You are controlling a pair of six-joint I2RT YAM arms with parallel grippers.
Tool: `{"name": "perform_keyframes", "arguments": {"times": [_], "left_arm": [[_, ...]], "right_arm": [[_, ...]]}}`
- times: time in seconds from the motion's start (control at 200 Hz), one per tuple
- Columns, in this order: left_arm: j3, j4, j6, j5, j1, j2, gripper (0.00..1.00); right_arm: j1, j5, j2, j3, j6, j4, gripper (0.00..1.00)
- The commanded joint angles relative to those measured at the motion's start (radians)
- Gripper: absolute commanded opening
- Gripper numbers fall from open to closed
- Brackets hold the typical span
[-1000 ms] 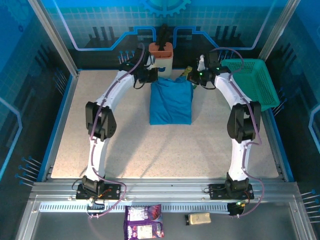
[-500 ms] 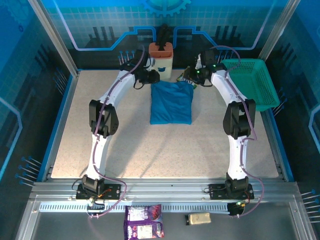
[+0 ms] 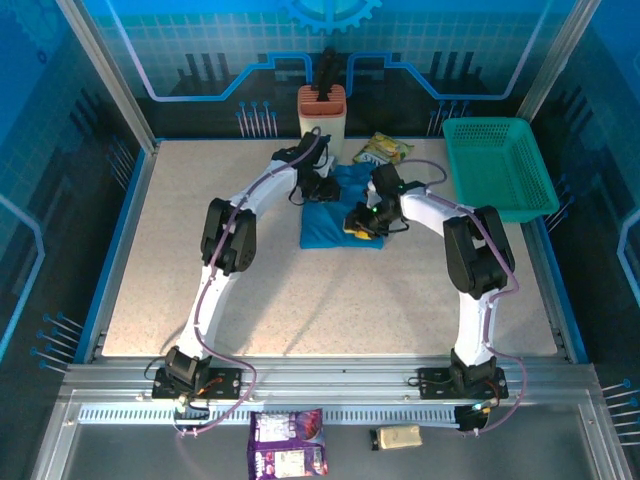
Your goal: Fold the inside-out t-shirt
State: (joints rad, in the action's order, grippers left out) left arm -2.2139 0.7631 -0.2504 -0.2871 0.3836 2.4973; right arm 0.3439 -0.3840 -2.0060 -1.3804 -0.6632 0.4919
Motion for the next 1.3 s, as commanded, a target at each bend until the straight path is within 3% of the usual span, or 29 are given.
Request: {"name": "perform_keyframes", "arguments": {"times": [0.0,0.255,0.35,0.555,0.735,0.961,1.181,1.296], "left_arm": [[0.099,0.008,0.027,-0.039,-0.015,-0.058,0.21],[0.477,-0.173,-0.110,-0.131,-0.017,-0.264,0.25],[0.626,-0.266,-0.201,-0.146,-0.007,-0.349,0.25],[0.877,-0.380,-0.335,-0.099,0.072,-0.513,0.27],[1.031,-0.445,-0.415,-0.034,0.116,-0.653,0.27],[1.175,-0.417,-0.452,0.065,-0.002,-0.842,0.27],[1.236,-0.382,-0.410,0.057,-0.098,-0.942,0.28],[1.240,-0.380,-0.395,0.052,-0.112,-0.969,0.28]], "right_arm": [[-0.043,-0.037,0.007,0.035,-0.002,-0.065,0.36],[-0.128,0.125,0.055,0.005,0.123,0.099,0.36],[-0.114,0.095,0.128,0.026,0.129,0.114,0.37],[0.050,-0.042,0.257,0.136,0.047,0.045,0.38],[0.181,-0.075,0.206,0.154,-0.054,-0.084,0.38],[0.231,-0.008,0.062,0.025,-0.080,-0.111,0.38],[0.249,0.076,-0.095,-0.139,-0.043,-0.033,0.37],[0.264,0.100,-0.122,-0.128,-0.025,-0.003,0.37]]}}
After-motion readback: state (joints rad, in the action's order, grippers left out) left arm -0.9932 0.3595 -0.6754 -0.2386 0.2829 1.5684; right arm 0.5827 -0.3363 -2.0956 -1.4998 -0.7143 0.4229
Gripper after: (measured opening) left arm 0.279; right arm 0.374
